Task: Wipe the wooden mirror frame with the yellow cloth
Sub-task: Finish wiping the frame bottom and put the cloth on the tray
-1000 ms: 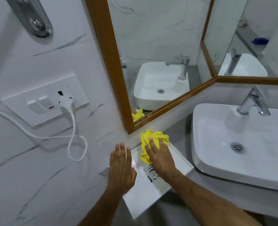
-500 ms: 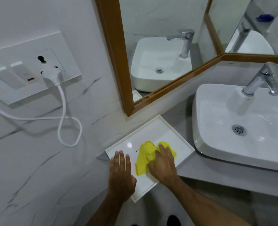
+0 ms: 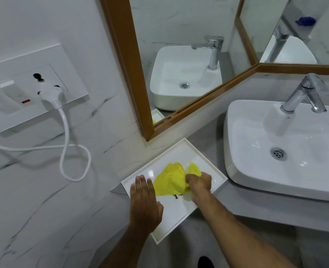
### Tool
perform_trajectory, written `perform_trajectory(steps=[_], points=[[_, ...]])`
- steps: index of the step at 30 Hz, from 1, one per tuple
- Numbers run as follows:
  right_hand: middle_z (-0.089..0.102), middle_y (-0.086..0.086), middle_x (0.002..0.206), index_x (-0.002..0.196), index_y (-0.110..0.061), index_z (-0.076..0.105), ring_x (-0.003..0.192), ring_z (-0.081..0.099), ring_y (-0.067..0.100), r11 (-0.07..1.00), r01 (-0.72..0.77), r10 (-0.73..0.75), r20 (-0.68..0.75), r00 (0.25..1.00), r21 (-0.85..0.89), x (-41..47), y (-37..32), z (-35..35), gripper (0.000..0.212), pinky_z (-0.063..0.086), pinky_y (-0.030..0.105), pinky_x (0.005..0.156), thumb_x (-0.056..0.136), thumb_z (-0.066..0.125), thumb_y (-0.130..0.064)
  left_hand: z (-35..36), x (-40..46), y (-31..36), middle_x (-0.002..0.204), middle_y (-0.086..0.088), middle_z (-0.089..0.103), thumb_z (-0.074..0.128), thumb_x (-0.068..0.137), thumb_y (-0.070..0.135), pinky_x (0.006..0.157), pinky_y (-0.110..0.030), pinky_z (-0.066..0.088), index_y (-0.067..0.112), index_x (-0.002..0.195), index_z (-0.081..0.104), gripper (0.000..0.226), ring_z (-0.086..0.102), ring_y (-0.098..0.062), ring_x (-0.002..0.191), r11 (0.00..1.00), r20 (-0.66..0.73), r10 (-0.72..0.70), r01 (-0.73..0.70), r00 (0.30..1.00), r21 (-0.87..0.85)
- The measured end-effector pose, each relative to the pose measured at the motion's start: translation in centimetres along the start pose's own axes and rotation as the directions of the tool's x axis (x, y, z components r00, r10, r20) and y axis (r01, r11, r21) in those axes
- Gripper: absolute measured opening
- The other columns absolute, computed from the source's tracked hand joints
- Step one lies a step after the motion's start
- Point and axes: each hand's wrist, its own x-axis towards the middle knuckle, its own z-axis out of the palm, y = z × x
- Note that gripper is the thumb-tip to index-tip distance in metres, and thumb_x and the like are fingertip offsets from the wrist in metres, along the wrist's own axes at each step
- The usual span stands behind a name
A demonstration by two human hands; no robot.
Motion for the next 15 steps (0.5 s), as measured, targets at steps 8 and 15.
perform_trajectory(steps=[8, 15], points=[[0.067, 0.009, 0.069, 0.073, -0.015, 0.071, 0.063, 0.061, 0.026, 0.969, 0.005, -0.060, 0.216, 0.975, 0.245, 1.1, 0.1, -0.6, 0.032, 0.053, 0.032, 0.060, 0.074, 0.054, 0.012, -0.7, 0.5, 0.0, 0.154, -0.034, 0.028, 0.061, 0.075, 0.031, 0.115, -0.061, 0.026, -0.004, 0.147, 0.035, 0.085, 0.023, -0.050, 0.144, 0.999, -0.063, 0.031, -0.031, 0.997, 0.015], [0.067, 0.020, 0.111, 0.118, 0.001, 0.057, 0.102, 0.065, 0.036, 0.968, -0.029, -0.003, -0.126, 0.992, -0.251, 4.3, 1.2, -2.7, 0.040, 0.054, 0.042, 0.089, 0.080, 0.066, -0.002, 0.6, -0.4, 0.6, 0.159, -0.026, 0.021, 0.053, 0.087, 0.039, 0.119, -0.053, 0.015, 0.002, 0.151, 0.029, 0.078, 0.020, -0.043, 0.147, 0.999, 0.023, 0.010, -0.011, 1.000, 0.045]])
